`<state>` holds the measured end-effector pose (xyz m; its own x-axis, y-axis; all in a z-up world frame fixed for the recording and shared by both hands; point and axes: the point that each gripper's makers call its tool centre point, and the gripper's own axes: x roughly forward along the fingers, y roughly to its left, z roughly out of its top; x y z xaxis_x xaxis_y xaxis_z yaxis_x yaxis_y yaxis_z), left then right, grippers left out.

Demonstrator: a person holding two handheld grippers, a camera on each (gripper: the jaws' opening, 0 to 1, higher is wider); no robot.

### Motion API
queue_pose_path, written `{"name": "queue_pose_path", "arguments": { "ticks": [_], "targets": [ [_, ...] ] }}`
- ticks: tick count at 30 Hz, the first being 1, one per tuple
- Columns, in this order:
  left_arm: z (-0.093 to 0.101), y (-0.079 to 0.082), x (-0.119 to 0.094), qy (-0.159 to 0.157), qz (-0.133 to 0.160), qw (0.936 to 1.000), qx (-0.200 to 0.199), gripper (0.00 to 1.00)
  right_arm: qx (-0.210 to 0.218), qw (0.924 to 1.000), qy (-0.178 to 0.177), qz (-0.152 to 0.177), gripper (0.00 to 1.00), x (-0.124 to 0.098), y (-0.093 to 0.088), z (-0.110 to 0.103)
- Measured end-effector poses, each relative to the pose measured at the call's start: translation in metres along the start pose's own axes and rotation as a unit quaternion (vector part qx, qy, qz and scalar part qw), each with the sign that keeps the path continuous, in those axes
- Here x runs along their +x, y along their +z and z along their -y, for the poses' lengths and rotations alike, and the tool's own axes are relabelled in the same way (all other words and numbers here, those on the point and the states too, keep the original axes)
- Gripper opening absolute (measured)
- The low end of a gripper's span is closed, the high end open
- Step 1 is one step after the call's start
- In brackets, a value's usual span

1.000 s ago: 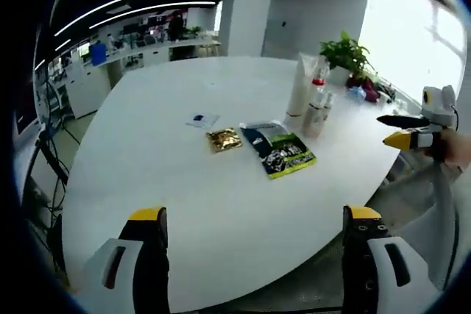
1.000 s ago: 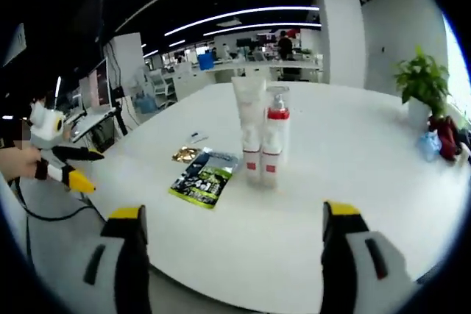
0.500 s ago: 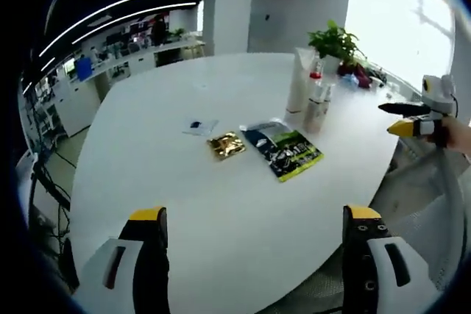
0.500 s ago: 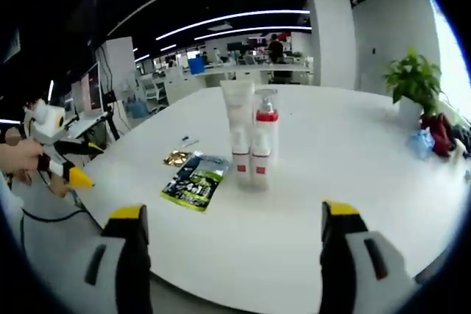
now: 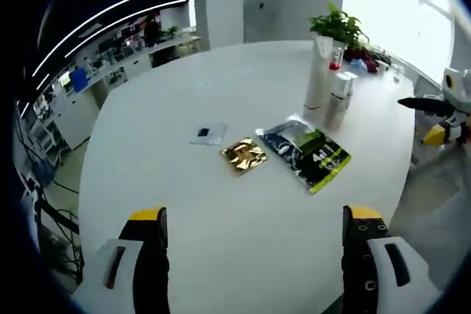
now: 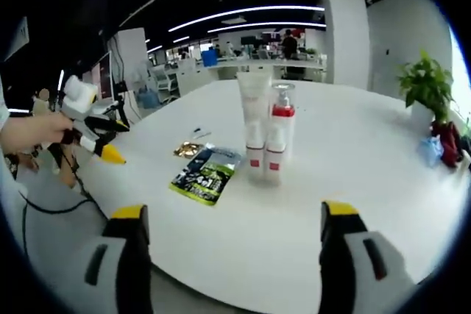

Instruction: Arrange the skincare products in the storage area until every visible bottle or jar stands upright without overlapping.

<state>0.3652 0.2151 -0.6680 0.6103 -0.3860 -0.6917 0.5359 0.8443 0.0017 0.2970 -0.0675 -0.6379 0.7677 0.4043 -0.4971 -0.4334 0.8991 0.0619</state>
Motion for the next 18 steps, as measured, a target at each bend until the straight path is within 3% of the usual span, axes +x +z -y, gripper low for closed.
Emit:
{"name": "queue_pose_path", "arguments": {
  "ticks": [18],
  "targets": [
    [-0.027,0.022,0.047,-0.01,-0.042,0.998,0.045,0.97,0.017,0.9999,-0.002,-0.001,0.96,0.0,-0.002,0.002]
  ]
}}
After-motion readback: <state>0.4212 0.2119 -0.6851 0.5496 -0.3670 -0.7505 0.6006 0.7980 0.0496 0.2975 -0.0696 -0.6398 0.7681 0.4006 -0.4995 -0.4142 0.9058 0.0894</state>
